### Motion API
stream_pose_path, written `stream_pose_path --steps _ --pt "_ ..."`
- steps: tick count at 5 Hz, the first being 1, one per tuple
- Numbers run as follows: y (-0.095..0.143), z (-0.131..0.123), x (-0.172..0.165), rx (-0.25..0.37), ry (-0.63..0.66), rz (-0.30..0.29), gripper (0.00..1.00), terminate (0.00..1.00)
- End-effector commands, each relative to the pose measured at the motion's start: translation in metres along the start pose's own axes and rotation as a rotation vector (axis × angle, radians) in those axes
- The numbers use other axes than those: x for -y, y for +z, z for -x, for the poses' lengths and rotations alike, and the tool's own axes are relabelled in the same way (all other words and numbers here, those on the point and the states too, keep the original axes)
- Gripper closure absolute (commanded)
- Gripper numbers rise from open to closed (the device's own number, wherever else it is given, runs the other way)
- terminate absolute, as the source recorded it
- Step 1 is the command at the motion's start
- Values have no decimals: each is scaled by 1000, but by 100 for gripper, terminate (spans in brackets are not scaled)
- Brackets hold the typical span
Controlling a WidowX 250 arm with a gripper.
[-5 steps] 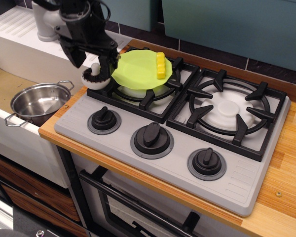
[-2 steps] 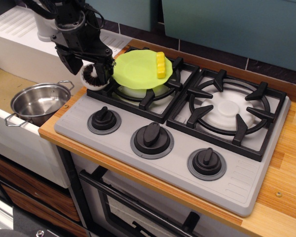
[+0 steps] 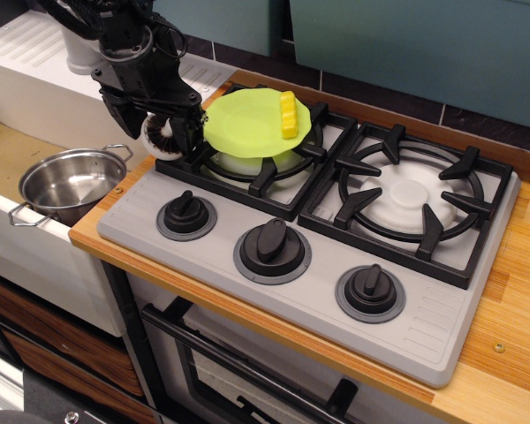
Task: Put fry on plate and mushroom in pot or pan in sink
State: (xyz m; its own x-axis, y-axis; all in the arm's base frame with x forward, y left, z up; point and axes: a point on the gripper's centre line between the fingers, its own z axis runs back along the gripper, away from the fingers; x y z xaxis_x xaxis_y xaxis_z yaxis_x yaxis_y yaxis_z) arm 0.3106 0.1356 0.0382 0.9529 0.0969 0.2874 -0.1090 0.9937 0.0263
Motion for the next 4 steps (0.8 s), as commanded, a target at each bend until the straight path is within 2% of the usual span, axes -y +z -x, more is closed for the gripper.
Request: stream_pose_path --steps 1,3,4 --pt "12 -9 5 -10 20 -21 100 0" --pt "36 -11 -1 -58 1 -18 100 0" --pt "49 -16 -17 -88 -28 13 100 0"
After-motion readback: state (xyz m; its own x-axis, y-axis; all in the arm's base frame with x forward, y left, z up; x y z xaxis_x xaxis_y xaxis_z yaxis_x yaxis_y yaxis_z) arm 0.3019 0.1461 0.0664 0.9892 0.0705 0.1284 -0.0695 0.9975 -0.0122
